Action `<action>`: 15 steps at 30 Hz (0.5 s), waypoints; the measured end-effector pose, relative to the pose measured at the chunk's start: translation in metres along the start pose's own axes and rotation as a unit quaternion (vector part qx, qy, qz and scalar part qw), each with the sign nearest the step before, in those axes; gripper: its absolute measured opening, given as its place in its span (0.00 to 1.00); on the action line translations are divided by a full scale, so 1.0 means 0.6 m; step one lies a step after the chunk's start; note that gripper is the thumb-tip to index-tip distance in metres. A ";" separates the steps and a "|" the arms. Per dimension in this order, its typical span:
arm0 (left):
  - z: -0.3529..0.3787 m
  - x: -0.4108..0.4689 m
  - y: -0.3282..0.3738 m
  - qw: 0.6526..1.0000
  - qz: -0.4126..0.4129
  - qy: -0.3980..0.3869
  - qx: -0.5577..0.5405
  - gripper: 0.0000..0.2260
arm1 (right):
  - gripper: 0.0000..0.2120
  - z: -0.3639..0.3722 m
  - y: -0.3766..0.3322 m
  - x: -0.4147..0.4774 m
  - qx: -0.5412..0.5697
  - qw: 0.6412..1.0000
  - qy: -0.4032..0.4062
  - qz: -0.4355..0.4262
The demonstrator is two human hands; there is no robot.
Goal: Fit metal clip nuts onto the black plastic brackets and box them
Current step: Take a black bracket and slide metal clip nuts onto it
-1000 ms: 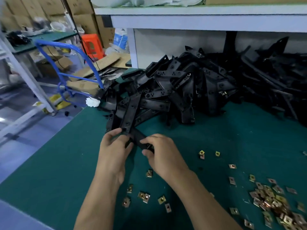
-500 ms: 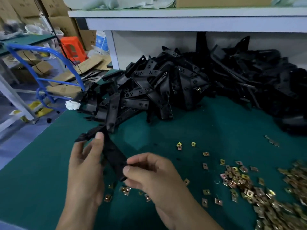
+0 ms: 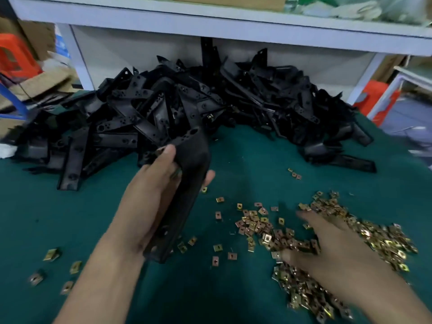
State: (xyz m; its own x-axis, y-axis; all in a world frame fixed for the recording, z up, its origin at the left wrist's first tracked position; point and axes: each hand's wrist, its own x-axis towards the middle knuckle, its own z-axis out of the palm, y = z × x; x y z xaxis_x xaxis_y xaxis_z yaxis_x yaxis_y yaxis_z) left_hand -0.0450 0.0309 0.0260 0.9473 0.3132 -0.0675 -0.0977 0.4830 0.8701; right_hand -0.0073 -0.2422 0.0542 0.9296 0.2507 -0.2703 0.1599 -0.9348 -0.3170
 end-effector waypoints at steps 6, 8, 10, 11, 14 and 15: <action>0.055 0.067 -0.035 0.996 -0.071 -0.054 -0.028 0.08 | 0.30 0.019 0.014 0.017 0.007 0.999 -0.030 0.018; 0.047 0.080 -0.049 0.994 -0.076 -0.075 -0.020 0.04 | 0.22 0.024 0.015 0.025 0.002 0.999 -0.033 0.012; 0.038 0.084 -0.057 0.993 -0.087 -0.074 -0.037 0.07 | 0.14 0.027 0.019 0.033 0.004 0.999 -0.053 0.009; 0.034 0.085 -0.059 0.993 -0.086 -0.070 -0.042 0.08 | 0.12 0.028 0.021 0.037 0.003 0.998 -0.059 0.004; 0.024 0.092 -0.064 0.995 -0.067 -0.075 -0.019 0.09 | 0.09 0.026 0.022 0.051 -0.011 0.998 -0.060 -0.006; 0.022 0.093 -0.063 0.995 -0.066 -0.081 -0.006 0.13 | 0.07 0.024 0.020 0.055 -0.013 0.998 -0.057 -0.006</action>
State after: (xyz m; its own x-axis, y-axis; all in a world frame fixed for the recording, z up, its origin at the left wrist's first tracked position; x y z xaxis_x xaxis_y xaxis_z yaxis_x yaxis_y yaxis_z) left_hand 0.0157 0.0191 -0.0040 0.9887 0.1116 -0.1001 0.0277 0.5205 0.8534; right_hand 0.0207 -0.2414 0.0283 0.8843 0.2867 -0.3685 0.1798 -0.9375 -0.2979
